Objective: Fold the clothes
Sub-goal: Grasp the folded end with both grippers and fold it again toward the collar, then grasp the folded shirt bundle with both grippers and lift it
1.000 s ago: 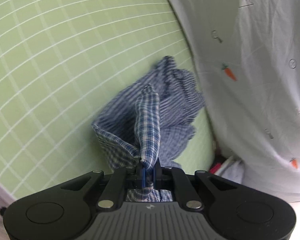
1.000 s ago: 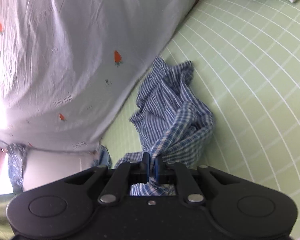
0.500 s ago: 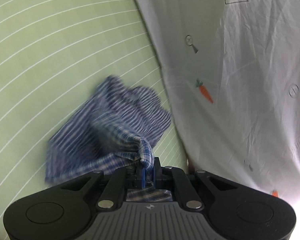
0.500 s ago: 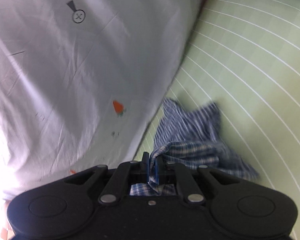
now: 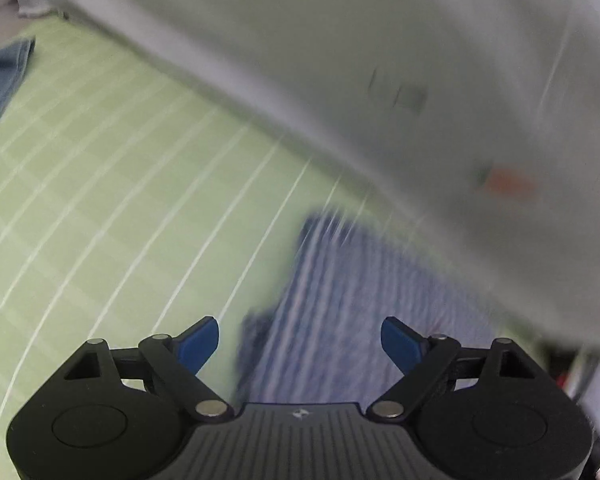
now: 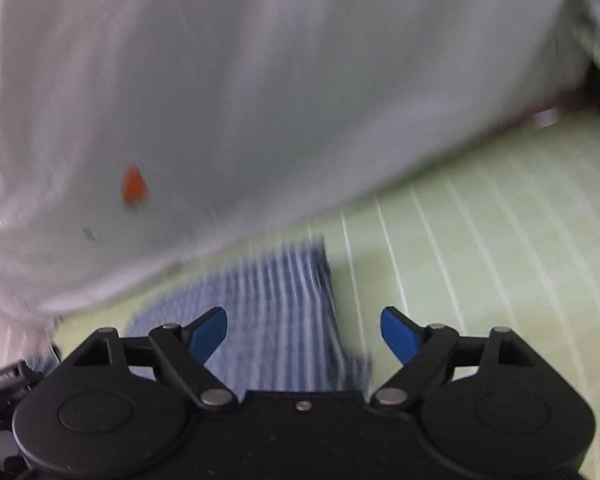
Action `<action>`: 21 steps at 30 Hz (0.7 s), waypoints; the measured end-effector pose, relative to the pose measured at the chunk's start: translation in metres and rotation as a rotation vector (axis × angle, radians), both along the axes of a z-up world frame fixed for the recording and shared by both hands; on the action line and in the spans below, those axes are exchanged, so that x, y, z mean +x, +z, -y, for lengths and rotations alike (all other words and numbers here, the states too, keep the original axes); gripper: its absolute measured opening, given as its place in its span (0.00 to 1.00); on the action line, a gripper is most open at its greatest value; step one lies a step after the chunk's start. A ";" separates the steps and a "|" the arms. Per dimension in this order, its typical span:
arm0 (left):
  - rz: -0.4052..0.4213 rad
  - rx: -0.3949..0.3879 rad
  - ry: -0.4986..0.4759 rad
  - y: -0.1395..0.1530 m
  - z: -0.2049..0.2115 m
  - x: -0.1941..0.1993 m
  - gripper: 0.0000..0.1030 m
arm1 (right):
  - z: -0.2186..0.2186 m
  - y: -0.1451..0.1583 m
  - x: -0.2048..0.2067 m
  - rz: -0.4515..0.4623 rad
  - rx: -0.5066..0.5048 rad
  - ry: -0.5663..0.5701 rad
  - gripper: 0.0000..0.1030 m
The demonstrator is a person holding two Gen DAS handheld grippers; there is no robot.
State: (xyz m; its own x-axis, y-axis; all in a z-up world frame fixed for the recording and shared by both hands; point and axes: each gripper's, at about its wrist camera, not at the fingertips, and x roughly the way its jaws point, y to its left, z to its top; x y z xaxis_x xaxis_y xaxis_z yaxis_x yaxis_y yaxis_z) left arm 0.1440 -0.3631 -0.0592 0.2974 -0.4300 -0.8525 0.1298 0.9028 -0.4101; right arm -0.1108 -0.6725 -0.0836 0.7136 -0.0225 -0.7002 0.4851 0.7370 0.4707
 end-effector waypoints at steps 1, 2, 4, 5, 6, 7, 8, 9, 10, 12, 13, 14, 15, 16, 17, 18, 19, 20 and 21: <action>-0.017 0.020 -0.017 -0.008 0.000 -0.005 0.86 | -0.003 -0.008 -0.003 -0.022 0.019 -0.001 0.82; -0.025 0.025 -0.026 -0.014 0.000 -0.009 0.86 | -0.006 -0.015 -0.005 -0.035 0.038 -0.005 0.82; -0.034 0.026 -0.039 -0.021 0.000 -0.011 0.86 | -0.011 -0.023 -0.007 -0.045 0.066 -0.013 0.84; -0.037 0.024 -0.044 -0.024 0.001 -0.011 0.86 | -0.013 -0.027 -0.008 -0.050 0.079 -0.017 0.85; -0.040 0.023 -0.049 -0.027 0.001 -0.011 0.86 | -0.014 -0.029 -0.007 -0.050 0.087 -0.019 0.85; -0.043 0.021 -0.053 -0.030 0.002 -0.010 0.86 | -0.014 -0.031 -0.005 -0.050 0.095 -0.021 0.86; -0.046 0.019 -0.058 -0.033 0.003 -0.009 0.86 | -0.015 -0.033 -0.003 -0.050 0.102 -0.022 0.86; -0.048 0.019 -0.063 -0.035 0.004 -0.007 0.86 | -0.016 -0.034 -0.002 -0.050 0.110 -0.024 0.87; -0.052 0.019 -0.067 -0.036 0.006 -0.005 0.86 | -0.016 -0.036 0.000 -0.050 0.117 -0.025 0.88; -0.051 0.017 -0.086 -0.039 0.010 0.000 0.89 | -0.016 -0.040 0.005 -0.055 0.139 -0.025 0.90; -0.047 0.013 -0.097 -0.040 0.012 0.002 0.89 | -0.016 -0.041 0.007 -0.052 0.150 -0.023 0.92; -0.040 0.009 -0.106 -0.041 0.015 0.003 0.90 | -0.016 -0.042 0.009 -0.049 0.159 -0.022 0.93; -0.033 0.008 -0.114 -0.041 0.018 0.004 0.90 | -0.016 -0.042 0.013 -0.049 0.167 -0.020 0.93; -0.026 0.002 -0.122 -0.041 0.021 0.004 0.90 | -0.017 -0.042 0.015 -0.045 0.171 -0.014 0.94; -0.023 -0.015 -0.129 -0.042 0.023 0.005 0.89 | -0.018 -0.042 0.018 -0.040 0.175 -0.007 0.96; -0.020 -0.031 -0.137 -0.042 0.025 0.006 0.88 | -0.021 -0.042 0.022 -0.035 0.178 -0.003 0.97; -0.021 -0.056 -0.143 -0.043 0.026 0.006 0.85 | -0.023 -0.042 0.026 -0.031 0.181 0.000 0.98; -0.030 -0.096 -0.146 -0.044 0.028 0.006 0.71 | -0.027 -0.043 0.031 -0.016 0.204 0.019 0.97; -0.040 -0.136 -0.150 -0.046 0.029 0.005 0.54 | -0.030 -0.044 0.036 -0.001 0.230 0.039 0.95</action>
